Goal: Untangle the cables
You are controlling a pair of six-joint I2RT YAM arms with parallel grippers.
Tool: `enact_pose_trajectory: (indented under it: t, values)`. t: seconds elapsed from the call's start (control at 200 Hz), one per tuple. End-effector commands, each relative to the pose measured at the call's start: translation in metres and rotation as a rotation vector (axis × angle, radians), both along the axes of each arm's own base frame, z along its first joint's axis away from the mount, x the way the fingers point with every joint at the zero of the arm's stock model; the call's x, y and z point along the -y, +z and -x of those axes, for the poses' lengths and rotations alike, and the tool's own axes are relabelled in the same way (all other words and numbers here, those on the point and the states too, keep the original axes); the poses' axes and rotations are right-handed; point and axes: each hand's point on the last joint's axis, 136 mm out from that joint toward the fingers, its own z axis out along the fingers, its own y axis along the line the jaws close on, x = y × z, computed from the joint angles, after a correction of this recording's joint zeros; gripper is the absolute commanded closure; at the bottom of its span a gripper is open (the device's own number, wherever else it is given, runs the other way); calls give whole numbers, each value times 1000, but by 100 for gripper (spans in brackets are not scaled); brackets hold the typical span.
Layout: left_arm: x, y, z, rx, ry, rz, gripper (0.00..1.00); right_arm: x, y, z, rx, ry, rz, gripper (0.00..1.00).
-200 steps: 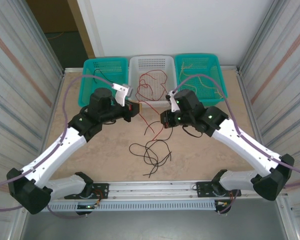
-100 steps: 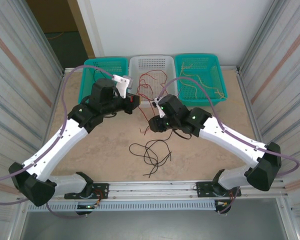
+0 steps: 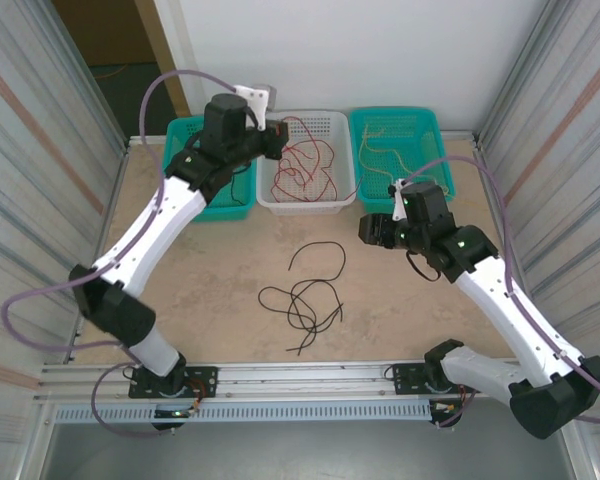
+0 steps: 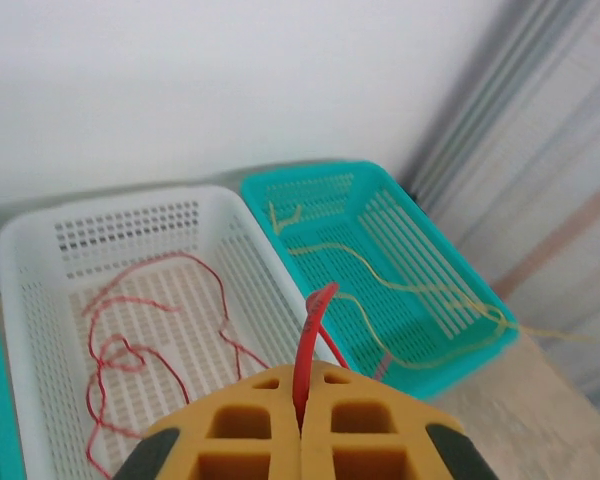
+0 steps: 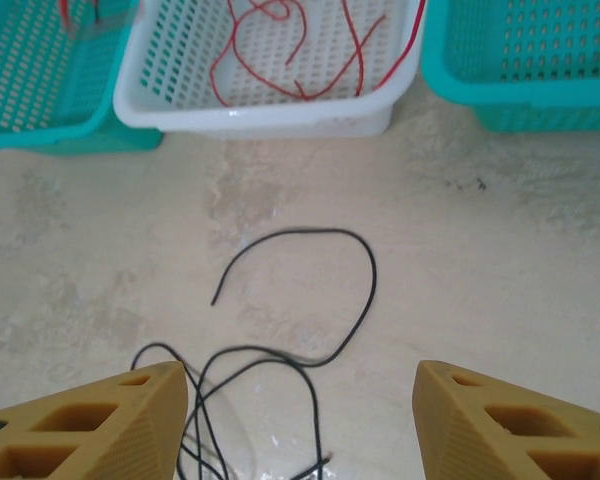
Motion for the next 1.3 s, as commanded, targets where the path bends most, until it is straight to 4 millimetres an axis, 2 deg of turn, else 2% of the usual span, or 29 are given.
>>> enact_pose_trajectory:
  t: [0.0,0.065,0.105,0.14,0.205,0.301,0.381,0.456,0.531,0.631,0.772,0.917,0.972,1.112,1.293]
  values:
    - [-1,5,-36,19,64,38,86,2,-14,17,-68,-12,-39,40]
    - [5,-8,-52,-10,57,49,48,1,-20,20,-91,-17,-53,41]
    - [7,-14,-59,-22,62,54,29,3,-15,26,-76,-18,-70,41]
    - [8,-19,-63,-29,69,53,21,3,-15,28,-80,-18,-73,41]
    - [8,-25,-66,-40,79,60,16,4,-18,32,-88,-19,-72,40]
    - [5,-27,-62,-60,90,76,16,4,-23,35,-106,-14,-69,40]
    - [2,-27,-49,-77,80,92,18,3,-32,36,-134,-12,-59,39]
    - [-5,-29,-29,-100,73,102,23,-2,-44,36,-173,-1,-58,39]
    - [-14,-35,-1,-129,60,112,30,-9,-69,34,-260,-3,-27,40]
    - [-29,-57,44,-177,44,107,35,-22,-97,35,-326,-3,16,41]
    - [-55,-104,108,-289,49,84,40,-54,-134,42,-405,35,89,43]
    - [-82,-139,158,-356,88,97,42,-49,-178,32,-507,-141,166,46]
    - [-86,-145,170,-370,85,117,42,-55,-189,24,-534,-176,139,48]
    - [-95,-148,193,-378,63,116,41,-66,-198,3,-538,-272,170,51]
    - [-96,-152,207,-383,13,82,41,-66,-210,-3,-552,-365,213,53]
